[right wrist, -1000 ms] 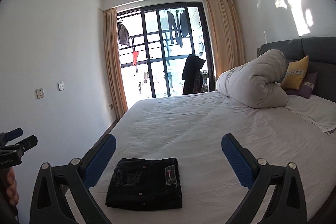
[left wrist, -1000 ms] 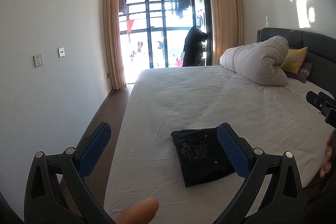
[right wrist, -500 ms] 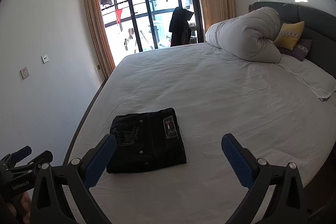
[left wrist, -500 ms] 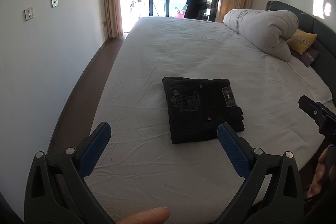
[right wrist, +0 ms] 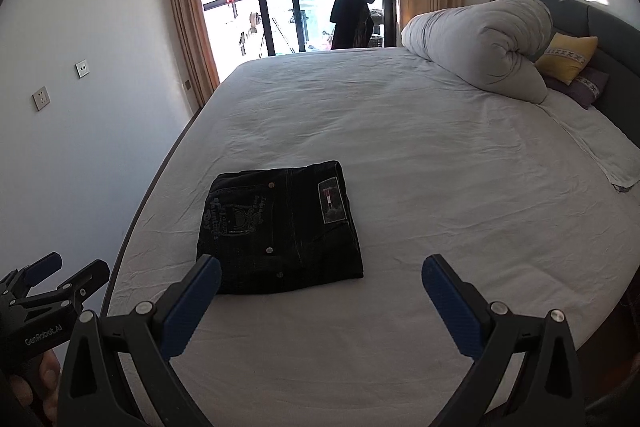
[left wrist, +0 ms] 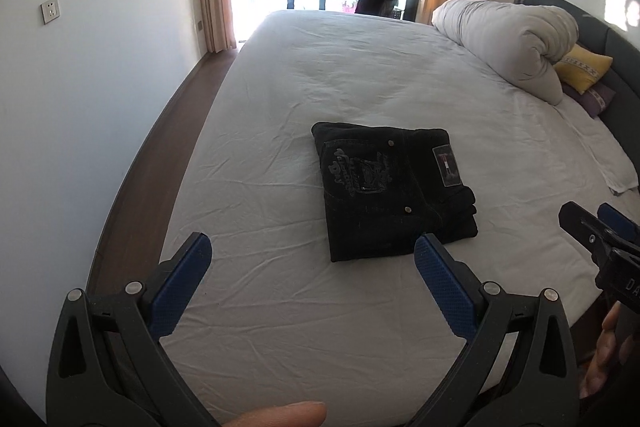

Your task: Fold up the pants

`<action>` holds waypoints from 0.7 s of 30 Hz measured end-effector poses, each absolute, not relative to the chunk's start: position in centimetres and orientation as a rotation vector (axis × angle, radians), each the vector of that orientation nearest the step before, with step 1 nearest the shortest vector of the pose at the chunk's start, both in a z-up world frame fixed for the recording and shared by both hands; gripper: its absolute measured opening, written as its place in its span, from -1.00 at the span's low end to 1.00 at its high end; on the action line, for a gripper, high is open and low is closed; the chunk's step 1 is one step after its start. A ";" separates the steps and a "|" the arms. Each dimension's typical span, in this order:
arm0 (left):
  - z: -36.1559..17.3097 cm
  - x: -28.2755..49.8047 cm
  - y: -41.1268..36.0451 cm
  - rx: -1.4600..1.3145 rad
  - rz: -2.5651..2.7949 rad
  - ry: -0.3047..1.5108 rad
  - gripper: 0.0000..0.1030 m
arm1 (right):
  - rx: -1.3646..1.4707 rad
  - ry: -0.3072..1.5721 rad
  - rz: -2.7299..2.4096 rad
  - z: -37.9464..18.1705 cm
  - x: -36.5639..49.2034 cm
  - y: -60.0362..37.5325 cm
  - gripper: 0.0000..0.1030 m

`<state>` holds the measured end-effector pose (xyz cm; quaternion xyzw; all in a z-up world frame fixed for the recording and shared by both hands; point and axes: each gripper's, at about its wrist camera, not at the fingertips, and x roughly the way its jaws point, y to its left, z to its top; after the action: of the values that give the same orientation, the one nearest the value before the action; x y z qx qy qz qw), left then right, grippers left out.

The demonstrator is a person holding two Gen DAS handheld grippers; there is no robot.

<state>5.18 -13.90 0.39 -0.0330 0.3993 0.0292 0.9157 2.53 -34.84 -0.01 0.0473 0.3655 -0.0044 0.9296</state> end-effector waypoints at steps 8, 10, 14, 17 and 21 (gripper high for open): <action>-0.4 5.3 -13.8 -0.077 0.059 0.846 1.00 | 0.082 0.779 0.002 -0.1 2.4 -34.4 1.00; -0.4 5.3 -13.8 -0.079 0.060 0.846 1.00 | 0.082 0.788 0.005 -0.2 2.4 -34.4 1.00; -0.5 5.3 -13.8 -0.079 0.058 0.847 1.00 | 0.078 0.802 0.007 -0.5 2.4 -34.3 1.00; -0.6 5.3 -13.9 -0.079 0.055 0.848 1.00 | 0.079 0.808 0.007 -0.6 2.4 -34.3 1.00; -0.6 5.2 -14.1 -0.080 0.054 0.847 1.00 | 0.078 0.817 0.007 -0.7 2.5 -34.2 1.00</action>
<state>5.23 -14.06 -0.62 -0.0387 0.4110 0.0262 0.9105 2.47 -34.18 -0.73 0.0377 0.3971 0.0034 0.9170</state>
